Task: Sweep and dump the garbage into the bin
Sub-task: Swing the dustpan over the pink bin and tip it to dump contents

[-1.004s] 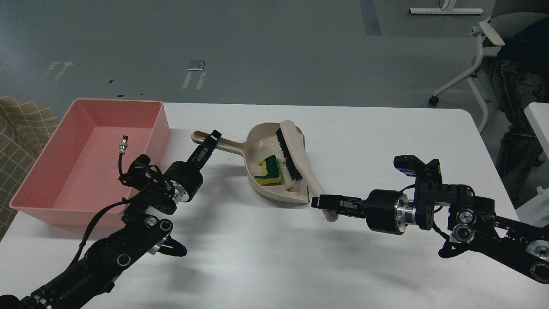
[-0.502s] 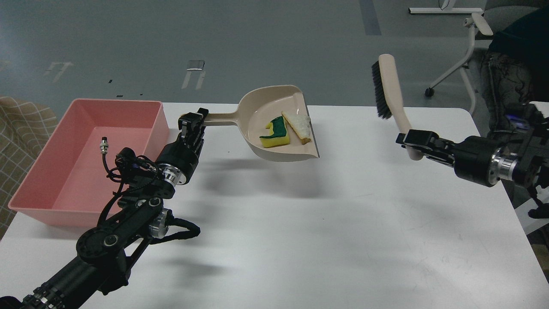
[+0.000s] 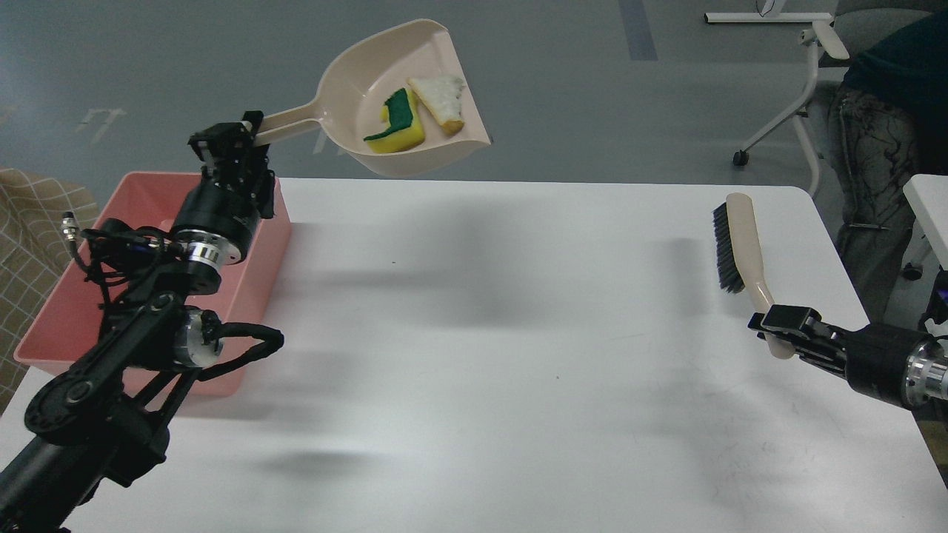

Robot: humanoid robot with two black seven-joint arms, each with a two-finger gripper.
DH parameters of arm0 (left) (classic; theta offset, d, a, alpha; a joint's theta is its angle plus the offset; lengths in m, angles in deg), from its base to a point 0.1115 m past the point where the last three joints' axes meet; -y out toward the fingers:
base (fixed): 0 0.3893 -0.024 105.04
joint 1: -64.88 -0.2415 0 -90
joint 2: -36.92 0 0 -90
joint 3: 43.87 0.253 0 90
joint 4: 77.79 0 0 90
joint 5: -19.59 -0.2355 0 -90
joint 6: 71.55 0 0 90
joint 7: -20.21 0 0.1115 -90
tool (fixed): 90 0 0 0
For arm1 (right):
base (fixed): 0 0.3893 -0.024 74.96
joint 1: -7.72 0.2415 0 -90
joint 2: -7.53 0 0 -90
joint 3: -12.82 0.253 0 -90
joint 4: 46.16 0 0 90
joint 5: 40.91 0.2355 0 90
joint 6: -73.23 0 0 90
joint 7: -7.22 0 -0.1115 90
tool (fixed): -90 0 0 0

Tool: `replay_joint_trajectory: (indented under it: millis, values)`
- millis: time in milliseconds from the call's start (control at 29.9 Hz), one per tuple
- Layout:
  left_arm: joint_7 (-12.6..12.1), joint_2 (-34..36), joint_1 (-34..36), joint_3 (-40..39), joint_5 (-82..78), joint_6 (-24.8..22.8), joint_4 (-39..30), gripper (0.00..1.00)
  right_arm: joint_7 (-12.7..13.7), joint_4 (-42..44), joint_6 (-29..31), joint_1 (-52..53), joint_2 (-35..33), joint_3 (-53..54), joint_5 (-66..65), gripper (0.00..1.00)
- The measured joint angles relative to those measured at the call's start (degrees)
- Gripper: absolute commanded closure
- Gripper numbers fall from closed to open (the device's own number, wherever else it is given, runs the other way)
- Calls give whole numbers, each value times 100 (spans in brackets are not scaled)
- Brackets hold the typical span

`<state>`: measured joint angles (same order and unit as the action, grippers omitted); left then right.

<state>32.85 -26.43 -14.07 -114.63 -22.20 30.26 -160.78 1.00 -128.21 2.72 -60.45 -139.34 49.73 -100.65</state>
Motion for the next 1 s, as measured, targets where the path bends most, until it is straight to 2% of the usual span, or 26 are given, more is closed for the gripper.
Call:
replay_joint_trajectory:
  millis: [134,201,335,435,502,702,836,1004]
  values:
    - [-8,592,-832,-938,234,-368,-352,100,-24,6,-7,-11,37,10,-2,100]
    - [-28,776,-1471,-1590,294,-688,-440,100,-30,10,-7,-15,66,10,-3,100]
    - [-75,986,-2750,-2867,282,-1473,-448,100,-31,1,-7,-15,146,17,-9,100]
    - [-72,1074,-3428,-3564,58,-1929,-321,100,-31,-3,-7,-15,210,19,-11,100]
    - [-21,1174,-3710,-3872,-311,-2068,-205,100,-31,-3,-7,-15,243,20,-12,100]
    - [182,1407,-3907,-4237,-1763,-2139,-67,100,-22,-13,-7,-5,325,27,-19,100]
    - [228,1755,-3885,-4289,-2627,-2115,-95,100,-20,-13,-7,-2,333,27,-20,100]
    - [419,2350,-3825,-4308,-3692,-1847,-129,100,-20,-8,-7,32,336,30,-20,100]
